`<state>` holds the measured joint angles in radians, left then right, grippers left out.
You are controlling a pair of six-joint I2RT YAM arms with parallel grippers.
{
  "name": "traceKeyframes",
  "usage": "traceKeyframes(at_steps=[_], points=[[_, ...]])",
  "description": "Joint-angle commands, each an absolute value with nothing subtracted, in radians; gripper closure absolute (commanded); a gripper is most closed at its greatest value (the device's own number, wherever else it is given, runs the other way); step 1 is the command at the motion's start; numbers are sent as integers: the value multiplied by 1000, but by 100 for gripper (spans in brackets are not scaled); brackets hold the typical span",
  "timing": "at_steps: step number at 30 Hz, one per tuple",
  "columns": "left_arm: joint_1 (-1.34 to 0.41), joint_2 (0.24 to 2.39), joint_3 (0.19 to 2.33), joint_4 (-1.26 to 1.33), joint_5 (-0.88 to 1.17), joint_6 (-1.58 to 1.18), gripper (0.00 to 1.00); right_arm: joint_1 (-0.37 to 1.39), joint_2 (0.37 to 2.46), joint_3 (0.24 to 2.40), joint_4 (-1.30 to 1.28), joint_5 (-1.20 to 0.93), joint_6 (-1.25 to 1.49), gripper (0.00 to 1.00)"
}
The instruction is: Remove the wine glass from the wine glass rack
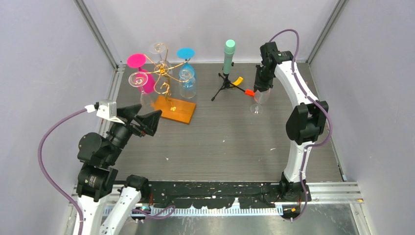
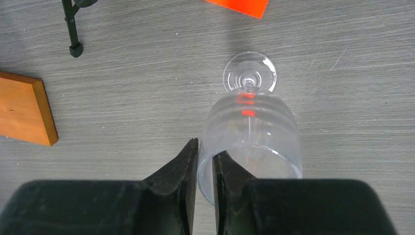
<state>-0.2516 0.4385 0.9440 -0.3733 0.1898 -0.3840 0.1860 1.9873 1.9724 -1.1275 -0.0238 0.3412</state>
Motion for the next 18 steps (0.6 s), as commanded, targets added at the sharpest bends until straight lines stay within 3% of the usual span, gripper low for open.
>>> traceKeyframes(at_steps=[1, 15, 18], points=[[-253, 446, 977, -378, 168, -348, 2, 185, 1993, 2038, -1144, -7, 325, 73], [-253, 634, 1188, -632, -116, -255, 0, 186, 1904, 2085, -1110, 75, 358, 42], [-253, 703, 1235, -674, -207, -222, 0, 186, 1815, 2030, -1037, 65, 409, 41]])
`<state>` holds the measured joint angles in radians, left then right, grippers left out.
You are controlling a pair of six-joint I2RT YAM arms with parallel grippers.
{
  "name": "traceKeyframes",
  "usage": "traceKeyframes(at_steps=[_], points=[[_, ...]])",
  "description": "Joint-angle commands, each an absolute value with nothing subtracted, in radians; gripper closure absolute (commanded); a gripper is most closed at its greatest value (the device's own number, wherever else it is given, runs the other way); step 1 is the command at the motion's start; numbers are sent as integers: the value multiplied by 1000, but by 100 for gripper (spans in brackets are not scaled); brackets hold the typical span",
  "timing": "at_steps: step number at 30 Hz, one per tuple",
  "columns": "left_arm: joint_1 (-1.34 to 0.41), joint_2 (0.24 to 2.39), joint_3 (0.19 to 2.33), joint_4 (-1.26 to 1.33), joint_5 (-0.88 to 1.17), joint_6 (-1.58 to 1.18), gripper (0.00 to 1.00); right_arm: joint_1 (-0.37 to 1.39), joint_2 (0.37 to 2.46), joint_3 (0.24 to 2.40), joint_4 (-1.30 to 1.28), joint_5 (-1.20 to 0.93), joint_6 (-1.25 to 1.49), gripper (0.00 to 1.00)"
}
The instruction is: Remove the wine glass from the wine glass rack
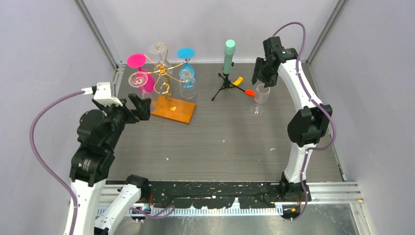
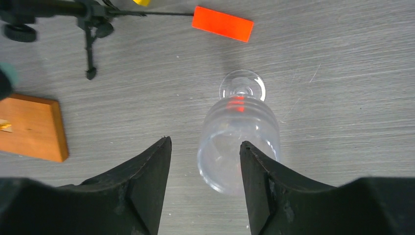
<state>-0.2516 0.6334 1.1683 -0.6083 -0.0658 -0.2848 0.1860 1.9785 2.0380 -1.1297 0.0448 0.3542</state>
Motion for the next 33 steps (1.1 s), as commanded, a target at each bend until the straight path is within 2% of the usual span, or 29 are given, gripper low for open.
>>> traceKeyframes(at_steps=[1, 4, 9, 18, 19, 23, 25, 33], points=[[-253, 724, 1248, -680, -221, -218, 0, 186, 1793, 1984, -993, 67, 421, 40], [-252, 788, 1291, -680, -230, -225, 0, 186, 1668, 1847, -901, 77, 487, 40], [-213, 889, 1388, -679, -217, -279, 0, 186, 1510, 1734, -824, 82, 547, 40], [-8, 1054, 1512, -687, -40, -381, 1, 185, 1309, 1512, -733, -87, 609, 41], [23, 1074, 1520, -687, -12, -394, 3, 186, 1286, 1500, -732, -103, 614, 41], [137, 1119, 1538, -700, 184, -475, 26, 186, 1228, 1444, -729, -128, 621, 46], [167, 1115, 1516, -683, 258, -515, 30, 186, 1207, 1417, -729, -138, 624, 49], [186, 1087, 1452, -675, 297, -565, 39, 186, 1142, 1366, -704, -177, 650, 52]])
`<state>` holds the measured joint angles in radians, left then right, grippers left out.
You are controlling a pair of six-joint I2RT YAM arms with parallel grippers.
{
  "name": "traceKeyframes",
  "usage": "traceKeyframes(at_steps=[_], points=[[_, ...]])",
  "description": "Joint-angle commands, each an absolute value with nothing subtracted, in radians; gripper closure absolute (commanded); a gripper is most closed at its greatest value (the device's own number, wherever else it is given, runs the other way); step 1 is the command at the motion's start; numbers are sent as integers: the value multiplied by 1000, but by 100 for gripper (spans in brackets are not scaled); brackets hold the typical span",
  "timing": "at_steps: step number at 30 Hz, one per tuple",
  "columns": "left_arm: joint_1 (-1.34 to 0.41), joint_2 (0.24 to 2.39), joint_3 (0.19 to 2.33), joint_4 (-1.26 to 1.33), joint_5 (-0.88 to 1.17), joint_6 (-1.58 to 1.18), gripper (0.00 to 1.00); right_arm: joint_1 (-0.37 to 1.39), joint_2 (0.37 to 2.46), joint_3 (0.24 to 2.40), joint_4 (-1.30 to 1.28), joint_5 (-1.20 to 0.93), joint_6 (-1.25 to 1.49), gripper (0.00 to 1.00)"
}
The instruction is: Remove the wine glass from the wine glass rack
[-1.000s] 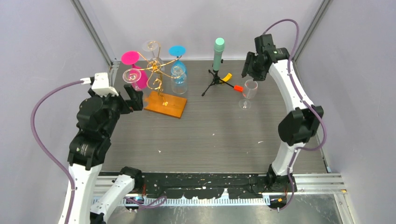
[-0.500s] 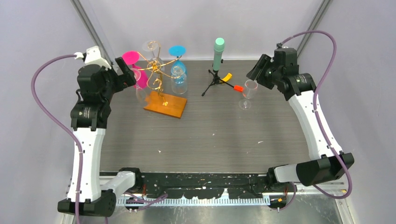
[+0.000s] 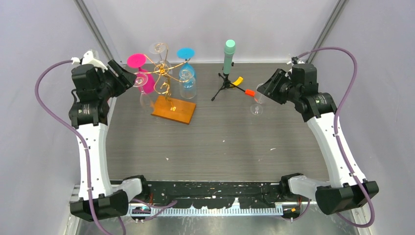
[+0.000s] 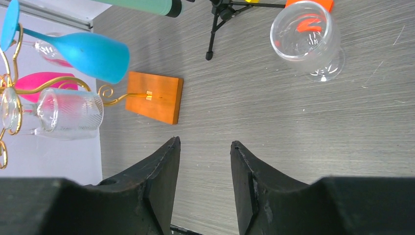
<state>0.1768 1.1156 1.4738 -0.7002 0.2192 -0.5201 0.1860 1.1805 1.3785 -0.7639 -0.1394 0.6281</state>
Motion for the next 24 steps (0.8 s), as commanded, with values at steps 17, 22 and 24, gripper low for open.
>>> traceKeyframes(at_steps=[17, 22, 24], points=[[206, 1075, 1366, -617, 321, -663, 81, 185, 1116, 1338, -689, -176, 669, 55], [206, 1048, 1366, -608, 332, -713, 100, 185, 1108, 1331, -685, -169, 673, 56], [206, 1045, 1358, -569, 373, -764, 100, 186, 1108, 1329, -679, -167, 677, 56]])
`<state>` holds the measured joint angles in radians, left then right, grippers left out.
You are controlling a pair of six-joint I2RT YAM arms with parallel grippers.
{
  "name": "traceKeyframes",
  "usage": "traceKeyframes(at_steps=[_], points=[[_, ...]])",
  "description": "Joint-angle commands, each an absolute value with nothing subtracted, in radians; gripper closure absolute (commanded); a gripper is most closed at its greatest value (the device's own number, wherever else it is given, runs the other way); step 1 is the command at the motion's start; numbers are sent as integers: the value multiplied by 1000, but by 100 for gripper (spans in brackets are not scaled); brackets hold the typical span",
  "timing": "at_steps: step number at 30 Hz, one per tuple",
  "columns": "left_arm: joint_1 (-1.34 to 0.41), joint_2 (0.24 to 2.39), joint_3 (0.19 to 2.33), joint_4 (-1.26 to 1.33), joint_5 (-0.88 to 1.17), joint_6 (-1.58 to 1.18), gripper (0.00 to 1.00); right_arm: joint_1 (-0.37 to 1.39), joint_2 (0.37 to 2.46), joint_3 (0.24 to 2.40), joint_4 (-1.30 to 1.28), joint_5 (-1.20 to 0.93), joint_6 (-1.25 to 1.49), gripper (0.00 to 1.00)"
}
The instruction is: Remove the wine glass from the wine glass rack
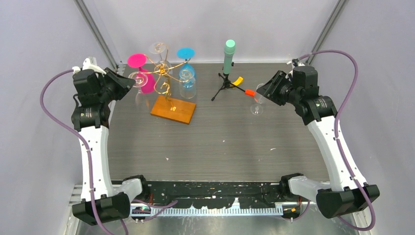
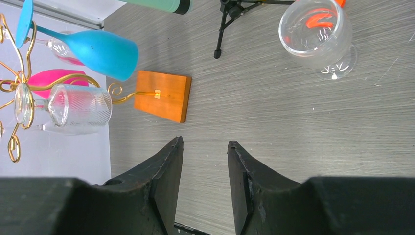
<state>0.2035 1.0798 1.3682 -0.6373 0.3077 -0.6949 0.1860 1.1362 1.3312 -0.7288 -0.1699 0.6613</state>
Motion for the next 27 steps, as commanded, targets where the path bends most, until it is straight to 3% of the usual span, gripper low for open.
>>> traceKeyframes(at_steps=[1, 18, 27], points=[[206, 1046, 1355, -550, 395, -798, 100, 186, 1108, 1327, -673, -167, 680, 56], [205, 1036, 1341, -470, 378, -961, 100, 186, 1106, 1310, -658, -167, 698, 57], [206, 1003, 1356, -558, 224, -1016, 100, 186, 1107, 1310, -650, -175, 705, 57]])
